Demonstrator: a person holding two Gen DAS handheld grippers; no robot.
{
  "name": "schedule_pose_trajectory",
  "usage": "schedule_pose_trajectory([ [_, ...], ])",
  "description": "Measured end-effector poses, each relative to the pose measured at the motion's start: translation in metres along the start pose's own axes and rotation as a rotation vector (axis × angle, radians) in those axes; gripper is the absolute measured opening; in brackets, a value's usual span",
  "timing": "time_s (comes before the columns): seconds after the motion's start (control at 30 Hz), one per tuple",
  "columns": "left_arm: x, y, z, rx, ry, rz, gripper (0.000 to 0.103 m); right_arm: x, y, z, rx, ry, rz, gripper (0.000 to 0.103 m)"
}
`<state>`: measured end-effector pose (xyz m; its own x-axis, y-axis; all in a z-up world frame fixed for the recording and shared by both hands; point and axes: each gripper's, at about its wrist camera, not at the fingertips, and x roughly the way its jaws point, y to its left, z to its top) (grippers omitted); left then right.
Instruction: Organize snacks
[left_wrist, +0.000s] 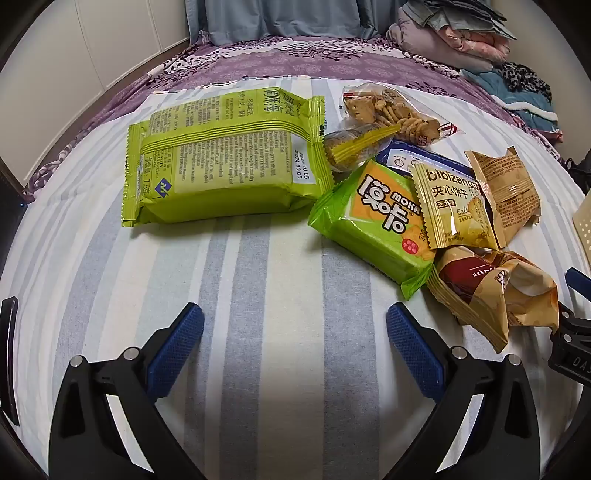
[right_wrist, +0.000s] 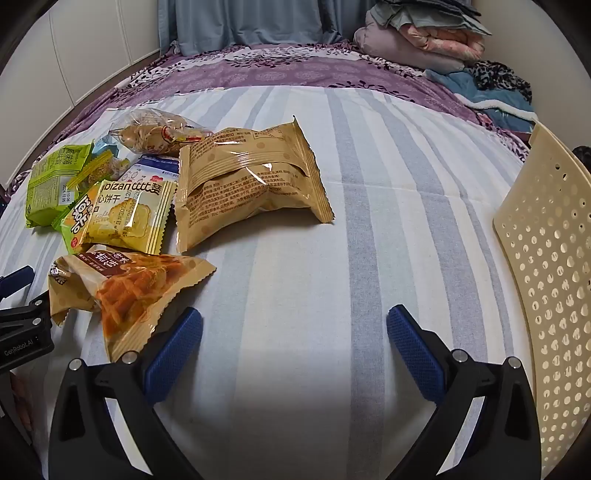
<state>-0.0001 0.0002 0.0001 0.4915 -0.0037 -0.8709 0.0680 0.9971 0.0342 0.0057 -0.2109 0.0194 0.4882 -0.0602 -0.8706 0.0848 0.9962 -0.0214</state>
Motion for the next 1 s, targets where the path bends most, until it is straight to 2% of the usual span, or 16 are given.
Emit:
schedule_pose_trajectory([
  [1.0, -0.0011, -0.0019, 0.0004, 0.002, -0.003, 0.005, 0.101, 0.0014, -0.0021, 0.0015, -0.004, -0.001, -0.006, 0.098],
])
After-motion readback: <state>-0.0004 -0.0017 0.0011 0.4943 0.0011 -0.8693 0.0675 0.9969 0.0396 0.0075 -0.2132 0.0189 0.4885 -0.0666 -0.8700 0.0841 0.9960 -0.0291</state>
